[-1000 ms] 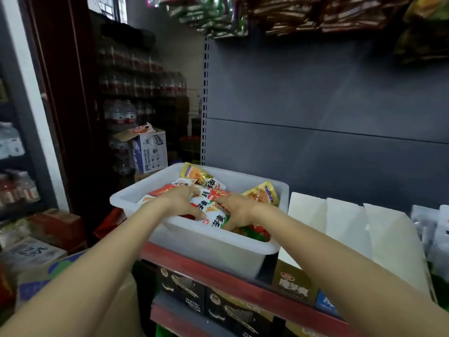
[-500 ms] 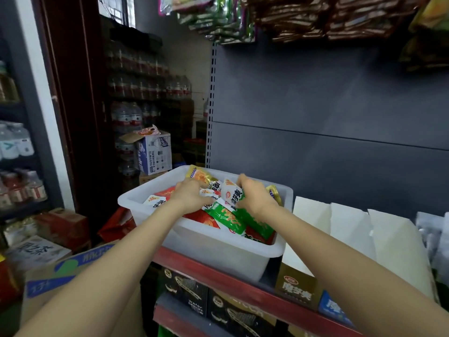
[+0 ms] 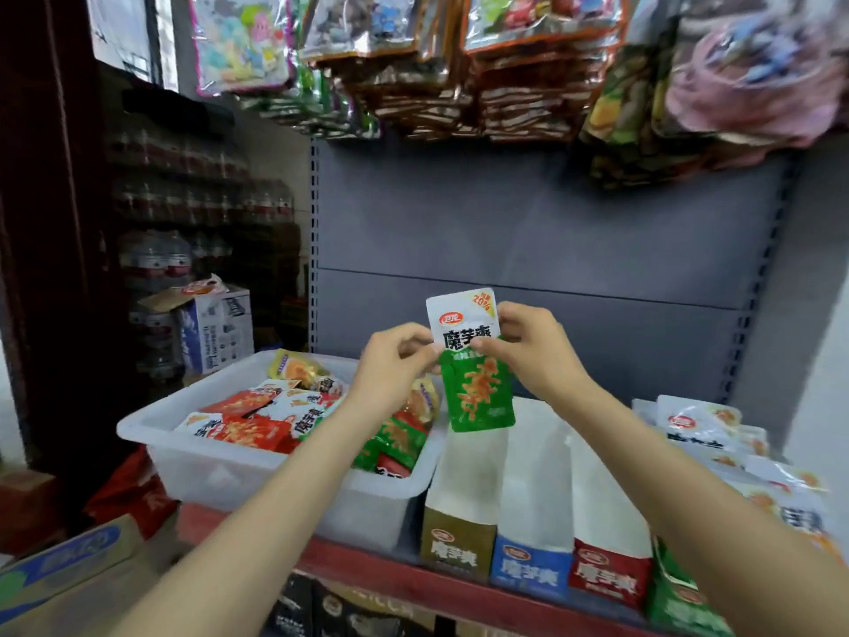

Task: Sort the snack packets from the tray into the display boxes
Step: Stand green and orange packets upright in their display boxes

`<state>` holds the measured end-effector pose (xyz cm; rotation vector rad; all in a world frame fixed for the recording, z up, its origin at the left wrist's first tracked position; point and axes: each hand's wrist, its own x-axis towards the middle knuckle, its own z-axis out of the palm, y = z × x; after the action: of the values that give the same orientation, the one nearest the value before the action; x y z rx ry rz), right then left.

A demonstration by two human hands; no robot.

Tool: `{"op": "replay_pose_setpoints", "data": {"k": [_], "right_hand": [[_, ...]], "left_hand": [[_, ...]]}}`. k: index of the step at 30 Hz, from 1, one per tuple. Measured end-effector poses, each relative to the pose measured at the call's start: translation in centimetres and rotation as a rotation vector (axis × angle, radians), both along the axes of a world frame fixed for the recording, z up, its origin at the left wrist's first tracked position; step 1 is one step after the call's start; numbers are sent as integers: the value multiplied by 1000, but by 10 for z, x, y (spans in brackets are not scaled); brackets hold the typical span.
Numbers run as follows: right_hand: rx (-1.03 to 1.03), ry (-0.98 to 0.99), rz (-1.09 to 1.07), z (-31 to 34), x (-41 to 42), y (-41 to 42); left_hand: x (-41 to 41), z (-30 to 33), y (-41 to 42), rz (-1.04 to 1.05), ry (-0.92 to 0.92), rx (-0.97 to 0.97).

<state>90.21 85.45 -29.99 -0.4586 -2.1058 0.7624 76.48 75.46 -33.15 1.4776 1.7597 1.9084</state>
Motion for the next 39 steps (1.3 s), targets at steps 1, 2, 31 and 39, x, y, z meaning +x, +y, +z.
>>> {"op": "replay_pose_setpoints", "data": {"k": [1,2,31,39], "right_hand": [[-4,17,-7,4,16,5],[-10,45,-21,8,32,12],[-33,208,-231,-50,196,75],[186,7,-382,-41,189,71]], "left_hand": [[14,5,8,-33,-23,31],[29,9,16,-64,-49,52],[186,-17,104,-312,-109,-378],[189,-16,101,-298,-125,-356]]}}
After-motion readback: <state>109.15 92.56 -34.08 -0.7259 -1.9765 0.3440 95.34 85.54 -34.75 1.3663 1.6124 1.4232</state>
